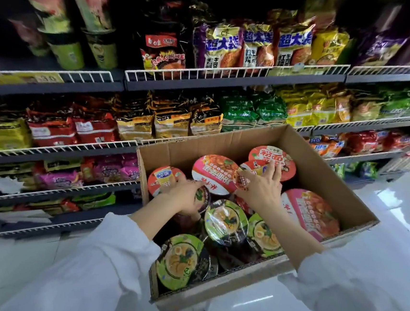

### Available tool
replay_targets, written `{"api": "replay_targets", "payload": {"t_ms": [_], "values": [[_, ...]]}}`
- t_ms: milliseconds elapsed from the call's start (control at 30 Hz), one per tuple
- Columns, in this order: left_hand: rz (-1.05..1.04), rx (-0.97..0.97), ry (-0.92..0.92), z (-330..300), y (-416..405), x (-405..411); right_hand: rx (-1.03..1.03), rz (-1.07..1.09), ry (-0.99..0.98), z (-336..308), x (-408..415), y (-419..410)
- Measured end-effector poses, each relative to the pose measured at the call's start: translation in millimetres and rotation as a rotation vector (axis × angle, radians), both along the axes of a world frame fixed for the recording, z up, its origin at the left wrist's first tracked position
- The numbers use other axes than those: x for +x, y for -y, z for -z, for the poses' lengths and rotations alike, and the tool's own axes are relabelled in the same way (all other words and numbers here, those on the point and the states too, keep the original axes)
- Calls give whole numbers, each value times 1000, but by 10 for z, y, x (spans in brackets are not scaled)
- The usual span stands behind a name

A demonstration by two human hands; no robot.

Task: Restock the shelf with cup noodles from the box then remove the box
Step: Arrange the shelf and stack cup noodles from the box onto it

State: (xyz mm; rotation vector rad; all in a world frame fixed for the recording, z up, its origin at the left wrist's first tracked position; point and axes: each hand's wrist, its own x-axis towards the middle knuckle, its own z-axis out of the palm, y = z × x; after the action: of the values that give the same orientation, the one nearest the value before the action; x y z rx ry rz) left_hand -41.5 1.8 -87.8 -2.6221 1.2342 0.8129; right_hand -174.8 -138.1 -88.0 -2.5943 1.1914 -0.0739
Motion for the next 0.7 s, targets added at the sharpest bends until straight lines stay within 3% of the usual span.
{"api": "replay_targets", "payload": {"t_ms": [133,300,467,633,700], "values": [[-42,-119,122,-192,-27,-46,-41,74,-18,-26,-34,-27],[-37,-265,302,-485,48,-98,-31,24,110,-210,-1,-137],[-130,-415,226,-662,-47,-78,55,-22,264,-469,115,-224],[-303,-790,78,-891,-415,123,239,-51,464,-726,254,-357],[-335,-939,101,-981,-582,264,277,-84,516,-843,400,-475]]}}
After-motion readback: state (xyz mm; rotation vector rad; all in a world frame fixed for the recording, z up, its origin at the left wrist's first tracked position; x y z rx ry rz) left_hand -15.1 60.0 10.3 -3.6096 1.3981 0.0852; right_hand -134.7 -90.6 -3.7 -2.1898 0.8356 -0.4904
